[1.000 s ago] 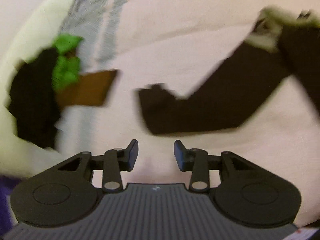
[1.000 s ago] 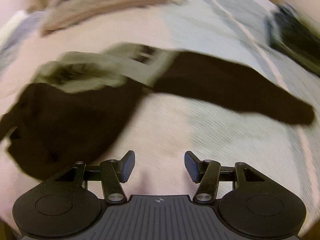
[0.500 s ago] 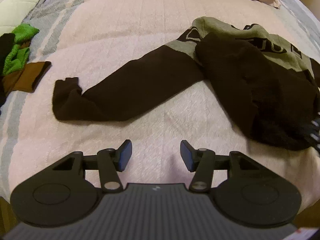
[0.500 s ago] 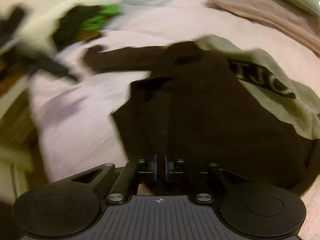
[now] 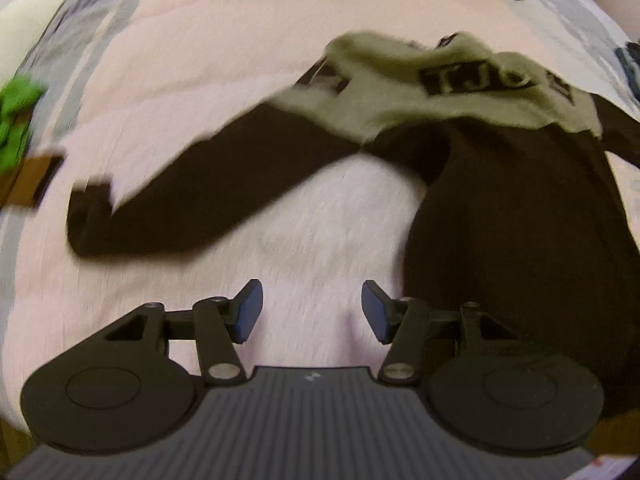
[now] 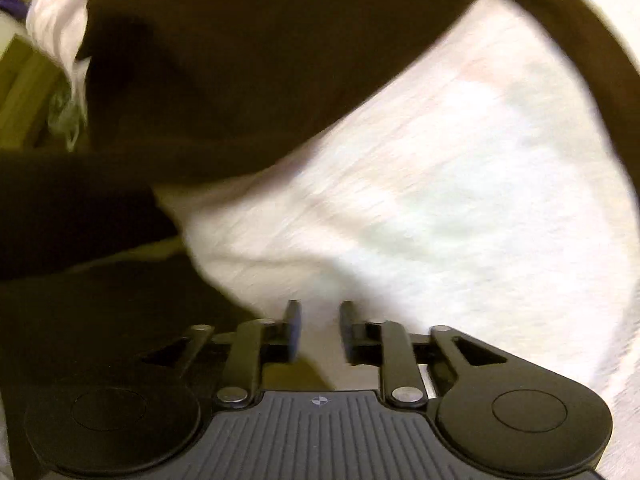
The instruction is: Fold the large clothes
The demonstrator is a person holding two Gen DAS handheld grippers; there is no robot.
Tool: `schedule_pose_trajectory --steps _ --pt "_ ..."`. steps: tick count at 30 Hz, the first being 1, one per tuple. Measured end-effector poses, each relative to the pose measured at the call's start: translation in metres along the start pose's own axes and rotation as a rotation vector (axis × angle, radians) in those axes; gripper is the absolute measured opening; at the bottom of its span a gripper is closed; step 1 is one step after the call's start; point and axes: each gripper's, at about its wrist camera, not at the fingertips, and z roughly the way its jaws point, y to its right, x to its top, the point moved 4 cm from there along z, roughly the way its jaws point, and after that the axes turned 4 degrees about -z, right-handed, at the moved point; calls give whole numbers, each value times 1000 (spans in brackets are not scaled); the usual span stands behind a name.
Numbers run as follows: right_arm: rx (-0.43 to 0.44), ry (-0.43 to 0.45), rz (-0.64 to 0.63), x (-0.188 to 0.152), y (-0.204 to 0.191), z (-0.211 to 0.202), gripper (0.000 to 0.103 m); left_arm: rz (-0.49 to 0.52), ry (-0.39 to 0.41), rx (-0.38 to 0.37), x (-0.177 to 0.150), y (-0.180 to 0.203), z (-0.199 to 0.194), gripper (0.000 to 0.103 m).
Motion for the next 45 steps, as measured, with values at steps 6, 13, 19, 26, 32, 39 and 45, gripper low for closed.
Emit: schedule_pose_trajectory --steps 6,13,19,26,32,39,45 --pt "-101 305 262 77 106 -44 37 173 121 -46 88 19 23 63" --pt "-103 524 326 209 204 -54 50 248 194 -136 208 28 76 69" --pt "-40 555 321 293 242 -24 51 313 136 -212 269 43 148 70" --pt "116 485 297 341 250 38 41 465 2 -322 256 57 208 26" --pt "-88 755 311 305 254 -22 4 383 242 -349 261 53 161 6" --pt "-307 894 383 322 309 -67 3 319 448 -249 324 72 144 7" --pt "-385 552 494 343 359 6 20 408 357 -40 354 107 206 16"
